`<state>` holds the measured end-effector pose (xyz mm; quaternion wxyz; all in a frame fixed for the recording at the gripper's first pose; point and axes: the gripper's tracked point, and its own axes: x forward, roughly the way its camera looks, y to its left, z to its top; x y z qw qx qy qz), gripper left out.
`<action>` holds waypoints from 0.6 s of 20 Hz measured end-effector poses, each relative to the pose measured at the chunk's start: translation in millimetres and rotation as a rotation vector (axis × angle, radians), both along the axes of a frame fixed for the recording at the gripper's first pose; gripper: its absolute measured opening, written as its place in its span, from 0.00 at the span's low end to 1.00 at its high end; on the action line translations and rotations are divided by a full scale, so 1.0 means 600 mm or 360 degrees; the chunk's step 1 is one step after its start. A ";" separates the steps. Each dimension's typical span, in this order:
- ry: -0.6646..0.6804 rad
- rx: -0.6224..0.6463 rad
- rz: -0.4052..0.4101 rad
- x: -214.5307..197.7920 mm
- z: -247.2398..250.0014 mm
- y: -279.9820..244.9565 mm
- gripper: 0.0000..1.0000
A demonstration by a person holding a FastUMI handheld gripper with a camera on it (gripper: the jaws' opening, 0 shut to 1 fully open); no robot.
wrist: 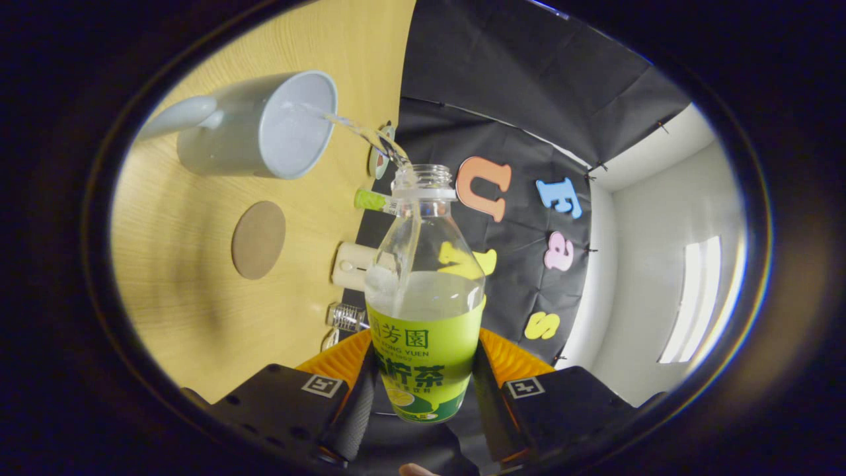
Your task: Take the bottle from table, then pour the juice into the cup, finally place the bottle on the coaster
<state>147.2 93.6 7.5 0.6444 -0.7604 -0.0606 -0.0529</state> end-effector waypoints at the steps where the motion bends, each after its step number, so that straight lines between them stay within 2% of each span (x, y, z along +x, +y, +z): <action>1: -0.0003 -0.0003 0.0002 0.001 0.002 0.001 0.75; 12: -0.0018 -0.0048 -0.0003 0.004 0.020 0.000 0.75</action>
